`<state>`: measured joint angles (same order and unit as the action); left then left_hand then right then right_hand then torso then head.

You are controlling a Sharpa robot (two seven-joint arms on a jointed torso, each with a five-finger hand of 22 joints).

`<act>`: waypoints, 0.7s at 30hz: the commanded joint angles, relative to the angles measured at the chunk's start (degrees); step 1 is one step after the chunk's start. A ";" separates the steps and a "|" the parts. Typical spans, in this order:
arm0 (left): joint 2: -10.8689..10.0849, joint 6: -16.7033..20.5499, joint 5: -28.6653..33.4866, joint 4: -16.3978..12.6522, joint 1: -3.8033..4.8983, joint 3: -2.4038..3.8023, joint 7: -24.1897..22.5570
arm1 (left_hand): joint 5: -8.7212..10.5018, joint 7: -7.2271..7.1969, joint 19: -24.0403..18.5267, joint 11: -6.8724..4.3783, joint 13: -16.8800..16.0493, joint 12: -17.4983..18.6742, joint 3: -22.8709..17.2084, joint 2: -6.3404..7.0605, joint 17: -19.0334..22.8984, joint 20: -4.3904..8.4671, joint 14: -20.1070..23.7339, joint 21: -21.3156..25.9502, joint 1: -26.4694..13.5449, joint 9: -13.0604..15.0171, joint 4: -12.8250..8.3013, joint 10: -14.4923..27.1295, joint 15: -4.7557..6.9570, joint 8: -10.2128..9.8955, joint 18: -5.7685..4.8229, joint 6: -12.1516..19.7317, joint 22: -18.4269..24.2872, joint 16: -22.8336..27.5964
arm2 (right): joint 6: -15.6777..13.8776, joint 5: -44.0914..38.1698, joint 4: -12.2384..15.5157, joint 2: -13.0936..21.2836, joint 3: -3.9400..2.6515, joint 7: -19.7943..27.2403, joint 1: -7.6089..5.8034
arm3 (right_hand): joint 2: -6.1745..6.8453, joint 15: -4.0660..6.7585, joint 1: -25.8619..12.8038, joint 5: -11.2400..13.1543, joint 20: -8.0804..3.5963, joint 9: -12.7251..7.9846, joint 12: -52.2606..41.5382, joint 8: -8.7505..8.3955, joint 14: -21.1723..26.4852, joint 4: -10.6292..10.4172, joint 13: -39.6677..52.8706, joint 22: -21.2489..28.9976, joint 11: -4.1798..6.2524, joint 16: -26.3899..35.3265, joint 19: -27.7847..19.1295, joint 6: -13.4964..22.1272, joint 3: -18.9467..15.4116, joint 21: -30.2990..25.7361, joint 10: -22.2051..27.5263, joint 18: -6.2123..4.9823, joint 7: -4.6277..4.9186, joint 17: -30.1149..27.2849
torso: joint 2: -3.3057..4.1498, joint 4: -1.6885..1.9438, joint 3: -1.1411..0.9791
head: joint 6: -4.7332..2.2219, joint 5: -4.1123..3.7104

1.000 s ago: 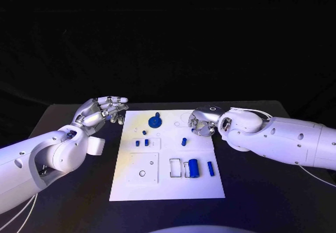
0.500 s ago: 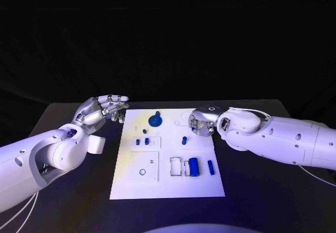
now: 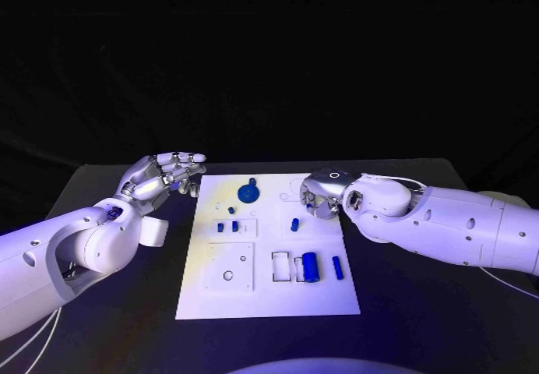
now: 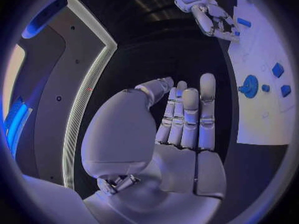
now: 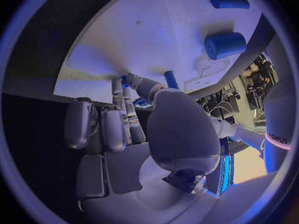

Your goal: Assemble the parts on the task board

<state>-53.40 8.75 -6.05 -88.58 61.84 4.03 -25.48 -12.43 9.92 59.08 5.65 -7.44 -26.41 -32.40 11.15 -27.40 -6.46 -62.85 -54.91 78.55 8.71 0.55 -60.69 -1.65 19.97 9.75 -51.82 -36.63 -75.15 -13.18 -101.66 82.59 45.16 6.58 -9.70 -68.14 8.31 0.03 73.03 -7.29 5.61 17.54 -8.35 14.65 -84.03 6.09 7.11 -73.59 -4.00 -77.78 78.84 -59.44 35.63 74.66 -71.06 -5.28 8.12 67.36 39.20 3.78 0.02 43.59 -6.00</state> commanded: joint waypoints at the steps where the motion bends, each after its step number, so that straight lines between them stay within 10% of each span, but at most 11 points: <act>1: 0.03 -1.08 0.38 -0.11 -0.01 0.05 0.04 | -0.19 0.25 -0.04 0.12 -0.04 0.09 0.01 -0.21 0.19 -0.35 0.44 0.28 -0.02 0.07 -0.30 0.47 0.08 0.14 0.80 0.08 0.06 0.28 | 4.42 -3.73 0.24 -0.24 0.76 -2.40 1.17 | -0.85 0.59 1.21 0.08 -0.08 0.26 -0.22 0.34 -1.83 0.22 0.20 -0.81 0.20 -0.07 0.68 -0.54 0.83 0.72 -0.65 1.12 -0.03 -0.16 | -0.01 -0.02 0.04 | 0.11 -0.08; 7: 0.02 -1.27 0.17 -0.17 -0.03 0.05 0.32 | -0.28 0.32 -0.19 0.21 -0.14 -0.05 -0.09 -0.35 1.59 -0.43 1.34 0.46 0.17 0.21 -0.51 0.52 0.00 0.40 0.82 -0.04 0.14 0.90 | 2.20 -4.67 0.78 0.00 0.76 -3.48 1.31 | -3.12 0.72 0.97 3.28 -0.30 1.40 -0.20 0.73 -1.81 -0.09 0.90 -2.52 0.30 -0.31 1.33 -0.66 4.34 2.20 -1.25 1.42 -0.14 -0.41 | -0.02 0.01 0.04 | 0.11 -0.25; 21: -0.13 -1.37 0.03 -0.06 -0.08 0.04 1.04 | -0.36 0.35 -0.32 0.22 -0.23 -0.16 -0.15 -0.37 2.51 -0.46 1.96 0.60 0.38 0.36 -0.79 0.62 -0.01 0.68 0.85 -0.17 0.21 1.41 | -3.40 -4.03 1.95 0.82 0.74 -2.90 1.36 | -2.61 0.84 1.09 2.75 -0.43 2.24 -0.18 1.05 -1.74 0.93 1.41 -3.47 0.40 -0.35 1.64 -0.74 6.79 2.99 -1.67 1.57 -0.19 -0.83 | -0.04 0.01 0.07 | 0.08 -0.43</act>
<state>-53.55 8.39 -6.08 -88.56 61.77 4.03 -24.66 -12.43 9.92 58.86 5.84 -7.61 -26.41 -32.58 11.15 -24.99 -6.67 -61.41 -54.64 78.55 8.98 0.06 -60.51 -1.66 20.28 9.74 -51.82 -36.48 -74.10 -16.22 -105.67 84.43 45.92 7.01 -12.42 -67.20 6.91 0.44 72.85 -4.36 5.34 19.73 -8.32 15.50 -84.02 6.71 8.18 -74.94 -4.52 -77.92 80.12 -60.08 41.77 77.31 -71.56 -4.39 8.09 66.58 39.17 3.81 0.05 43.72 -6.39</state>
